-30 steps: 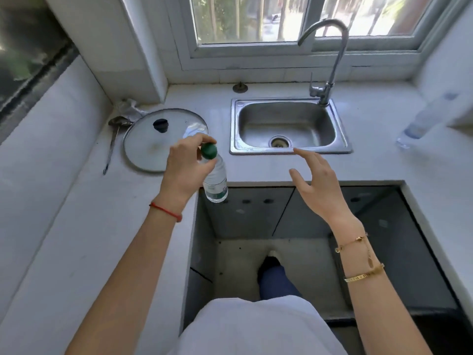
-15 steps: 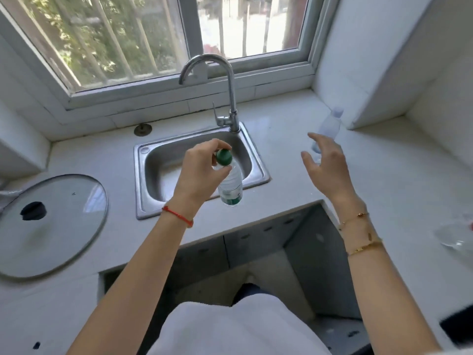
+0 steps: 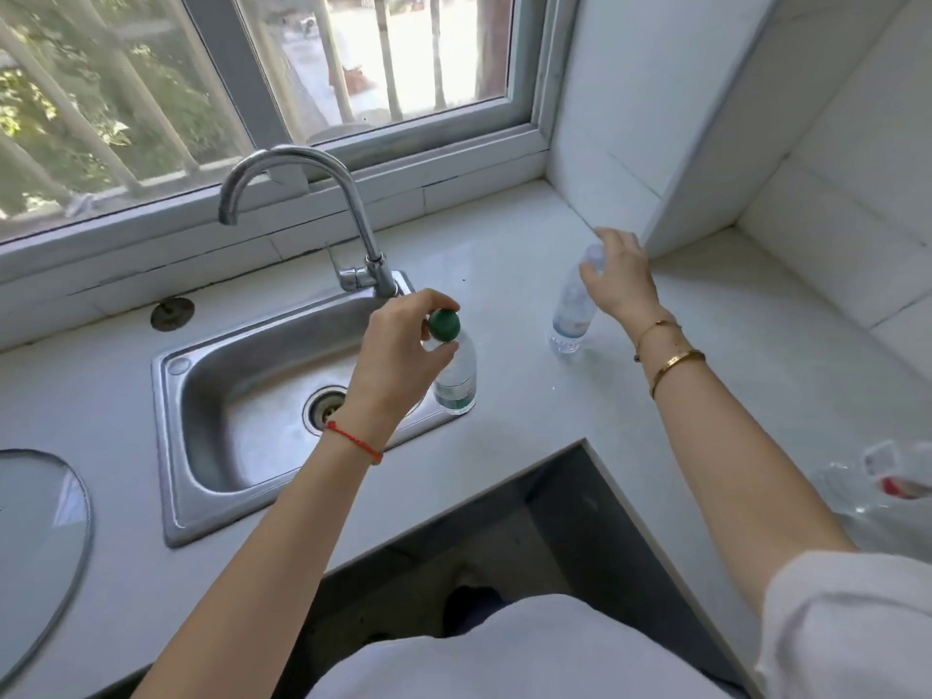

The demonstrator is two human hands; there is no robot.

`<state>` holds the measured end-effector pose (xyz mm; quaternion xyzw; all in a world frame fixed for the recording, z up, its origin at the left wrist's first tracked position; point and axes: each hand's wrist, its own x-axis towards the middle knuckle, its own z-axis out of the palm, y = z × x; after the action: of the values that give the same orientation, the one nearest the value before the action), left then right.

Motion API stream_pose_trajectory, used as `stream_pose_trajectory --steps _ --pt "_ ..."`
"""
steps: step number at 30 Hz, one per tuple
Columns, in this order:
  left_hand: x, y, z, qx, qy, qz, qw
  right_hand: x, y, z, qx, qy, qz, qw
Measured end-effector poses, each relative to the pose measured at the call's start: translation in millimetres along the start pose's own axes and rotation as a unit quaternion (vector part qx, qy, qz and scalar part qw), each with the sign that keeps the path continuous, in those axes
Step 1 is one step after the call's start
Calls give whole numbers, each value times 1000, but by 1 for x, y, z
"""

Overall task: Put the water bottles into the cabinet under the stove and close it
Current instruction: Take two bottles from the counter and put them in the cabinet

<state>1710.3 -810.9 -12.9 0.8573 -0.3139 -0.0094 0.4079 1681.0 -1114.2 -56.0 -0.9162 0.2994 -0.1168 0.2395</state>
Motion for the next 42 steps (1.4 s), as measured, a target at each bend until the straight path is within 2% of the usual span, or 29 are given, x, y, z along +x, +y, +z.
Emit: stream_pose_trajectory --steps 5,11,15,24,32,42 --pt "17 -3 7 13 -26 2 1000 10 4 12 2 -26 43 999" --pt "26 -8 4 4 -44 14 999 1 3 15 16 19 51 998" --pt "29 -12 -2 -4 -56 37 998 -33 -6 10 19 80 65 994" --pt "9 -18 -26 -22 -111 127 985 -161 -63 -21 -9 206 60 977" --pt "-46 -21 -43 -39 -206 209 955 -317 -115 -11 -19 254 165 953" --pt "-146 5 -45 -81 -334 296 891 -481 -147 -4 -41 304 302 903"
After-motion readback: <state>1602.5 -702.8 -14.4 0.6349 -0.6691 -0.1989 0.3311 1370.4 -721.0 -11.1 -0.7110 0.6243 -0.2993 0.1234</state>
